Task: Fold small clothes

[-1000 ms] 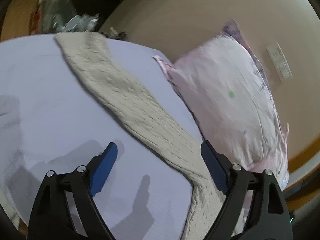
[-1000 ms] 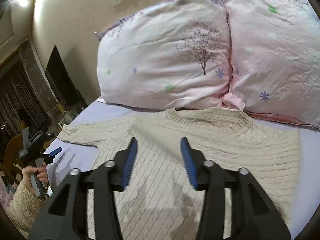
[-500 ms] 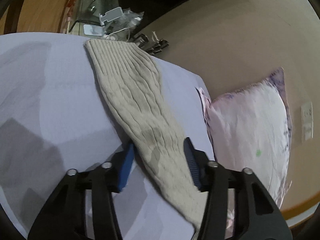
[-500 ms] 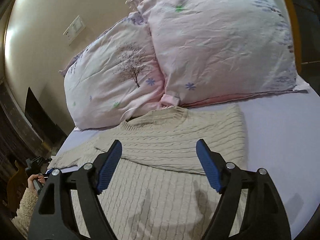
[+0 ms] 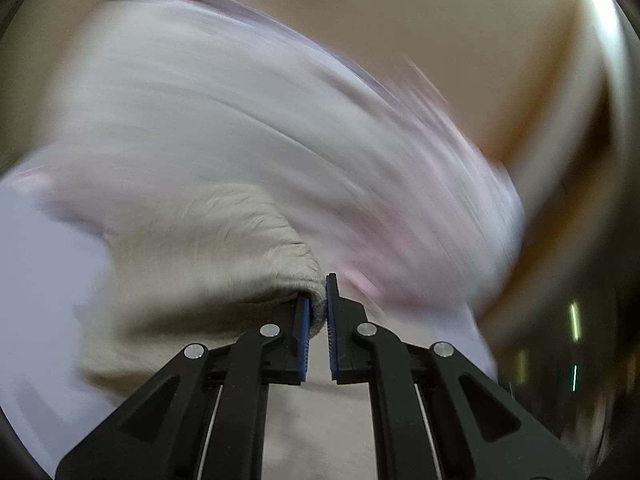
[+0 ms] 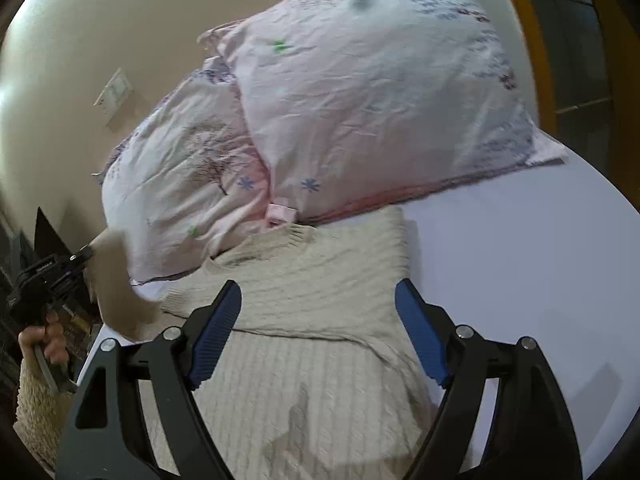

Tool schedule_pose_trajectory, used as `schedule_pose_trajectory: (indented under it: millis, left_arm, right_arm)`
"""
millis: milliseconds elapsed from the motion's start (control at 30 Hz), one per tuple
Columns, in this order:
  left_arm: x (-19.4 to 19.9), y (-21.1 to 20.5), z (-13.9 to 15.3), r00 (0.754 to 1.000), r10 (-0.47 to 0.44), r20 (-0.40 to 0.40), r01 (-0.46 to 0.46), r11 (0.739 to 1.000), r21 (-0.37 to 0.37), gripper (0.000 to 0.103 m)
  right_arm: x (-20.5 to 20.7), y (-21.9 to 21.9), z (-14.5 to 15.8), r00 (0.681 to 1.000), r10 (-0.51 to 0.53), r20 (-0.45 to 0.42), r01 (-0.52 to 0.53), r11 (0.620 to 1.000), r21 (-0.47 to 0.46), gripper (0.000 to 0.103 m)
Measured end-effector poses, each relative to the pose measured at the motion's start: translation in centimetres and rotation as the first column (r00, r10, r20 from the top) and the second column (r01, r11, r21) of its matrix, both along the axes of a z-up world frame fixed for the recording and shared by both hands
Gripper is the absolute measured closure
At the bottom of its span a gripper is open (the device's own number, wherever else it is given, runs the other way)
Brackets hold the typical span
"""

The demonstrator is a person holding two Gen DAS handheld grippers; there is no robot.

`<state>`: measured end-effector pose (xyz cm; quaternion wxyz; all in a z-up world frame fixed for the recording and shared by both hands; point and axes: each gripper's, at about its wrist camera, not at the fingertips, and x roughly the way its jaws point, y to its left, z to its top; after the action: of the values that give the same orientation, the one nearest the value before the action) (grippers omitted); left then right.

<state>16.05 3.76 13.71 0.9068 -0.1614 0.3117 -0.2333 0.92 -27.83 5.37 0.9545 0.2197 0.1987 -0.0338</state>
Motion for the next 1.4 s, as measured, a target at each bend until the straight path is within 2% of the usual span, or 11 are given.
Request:
schedule_pose_trajectory:
  millis: [100, 167, 367, 533, 767, 867, 1000, 1133, 1167, 1267, 1400]
  left_arm:
    - [-0.9, -9.3, -3.6, 0.963, -0.247, -0.107, 0.259, 0.959, 0.112, 0.096]
    - [-2.6, -10.8, -5.2, 0.948, -0.293, -0.123, 0.311, 0.935, 0.172, 0.096]
    - [-8.5, -0.4, -5.9, 0.972, -0.181, -0.149, 0.201, 0.97, 0.134, 0.087]
    - [-14.7, 10.6, -7.2, 0.979, -0.045, -0.201, 0.054, 0.998, 0.039, 0.051]
    - [-22.7, 16.3, -12.8, 0.919, -0.057, -0.39, 0.013, 0.993, -0.115, 0.051]
    - [-23.7, 15.6, -14.7, 0.895, -0.094, -0.436, 0.035, 0.989, -0.141, 0.051]
    - [-23.3, 13.7, -16.4, 0.874, -0.144, -0.465, 0.06, 0.98, -0.191, 0.051]
    - [-22.7, 13.0, -18.0, 0.859, -0.167, -0.483, 0.021, 0.956, -0.294, 0.053]
    - [-22.8, 13.1, -18.0, 0.859, -0.17, -0.484, 0.01, 0.949, -0.315, 0.061]
    - [-22.6, 13.2, -18.0, 0.856, -0.174, -0.488, -0.033, 0.922, -0.386, 0.093]
    - [-22.6, 13.1, -16.5, 0.868, -0.18, -0.463, -0.039, 0.904, -0.425, 0.096]
  right_arm:
    - [-1.0, -0.4, -0.5, 1.0, -0.016, -0.027, 0.016, 1.0, 0.004, 0.024]
    - [-2.5, -0.7, -0.7, 0.999, -0.014, -0.032, 0.014, 1.0, 0.001, 0.024]
    - [-6.8, -1.3, -2.6, 0.993, 0.067, -0.095, -0.063, 0.997, 0.047, 0.019]
    - [-11.5, -0.4, -4.4, 0.969, 0.213, -0.125, -0.193, 0.97, 0.149, 0.019]
    - [-17.7, 0.2, -8.3, 0.908, 0.296, -0.297, -0.215, 0.937, 0.276, 0.019]
    - [-18.1, -0.5, -11.4, 0.891, 0.329, -0.312, -0.176, 0.885, 0.432, 0.021]
    - [-16.7, -0.3, -15.0, 0.878, 0.402, -0.261, -0.186, 0.788, 0.587, 0.041]
    - [-15.8, -0.1, -17.0, 0.878, 0.454, -0.155, -0.23, 0.682, 0.694, 0.078]
    - [-15.9, 0.0, -17.2, 0.876, 0.461, -0.142, -0.241, 0.674, 0.698, 0.091]
    - [-16.0, 0.6, -16.4, 0.873, 0.474, -0.112, -0.283, 0.681, 0.676, 0.095]
    - [-16.1, 0.8, -12.4, 0.871, 0.488, -0.056, -0.363, 0.716, 0.596, 0.096]
